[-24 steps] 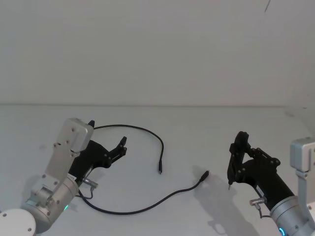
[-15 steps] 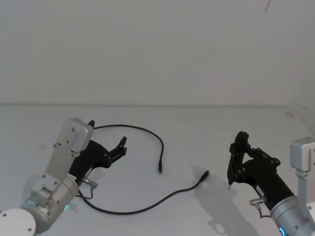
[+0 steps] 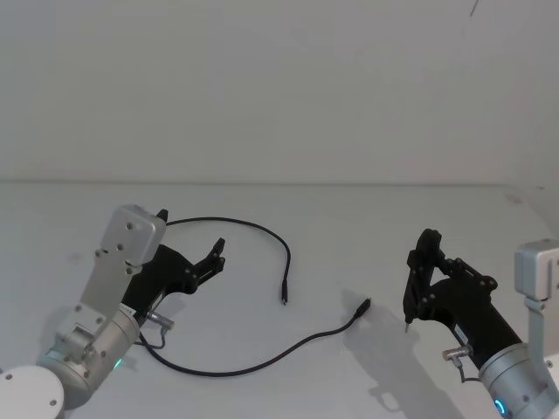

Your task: Pick up the data cable with the one hand.

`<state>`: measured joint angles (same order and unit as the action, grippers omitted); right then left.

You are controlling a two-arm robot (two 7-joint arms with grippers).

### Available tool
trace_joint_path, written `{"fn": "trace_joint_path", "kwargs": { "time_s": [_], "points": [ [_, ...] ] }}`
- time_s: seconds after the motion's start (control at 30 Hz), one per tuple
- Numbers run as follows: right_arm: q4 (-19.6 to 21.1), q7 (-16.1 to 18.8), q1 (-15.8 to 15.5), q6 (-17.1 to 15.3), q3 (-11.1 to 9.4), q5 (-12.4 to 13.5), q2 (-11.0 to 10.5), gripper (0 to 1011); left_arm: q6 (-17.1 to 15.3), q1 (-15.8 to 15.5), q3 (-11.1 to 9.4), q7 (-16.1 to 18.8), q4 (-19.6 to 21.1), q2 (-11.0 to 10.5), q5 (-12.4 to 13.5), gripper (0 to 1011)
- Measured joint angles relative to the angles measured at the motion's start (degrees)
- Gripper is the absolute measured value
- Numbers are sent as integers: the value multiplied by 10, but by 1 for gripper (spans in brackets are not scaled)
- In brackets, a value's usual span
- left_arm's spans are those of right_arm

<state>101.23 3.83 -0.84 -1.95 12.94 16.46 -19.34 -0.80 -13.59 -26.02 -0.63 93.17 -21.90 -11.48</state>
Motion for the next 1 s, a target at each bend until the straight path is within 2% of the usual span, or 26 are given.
{"fn": "trace_joint_path", "kwargs": {
  "time_s": [0.57,1.0],
  "points": [
    [0,0,0,0,0,0,0,279,-2,-1,0,-9,2,-2,-2,1001],
    [0,0,0,0,0,0,0,279,-36,-8,-4,-82,23,-25,-34,1002]
  ]
}}
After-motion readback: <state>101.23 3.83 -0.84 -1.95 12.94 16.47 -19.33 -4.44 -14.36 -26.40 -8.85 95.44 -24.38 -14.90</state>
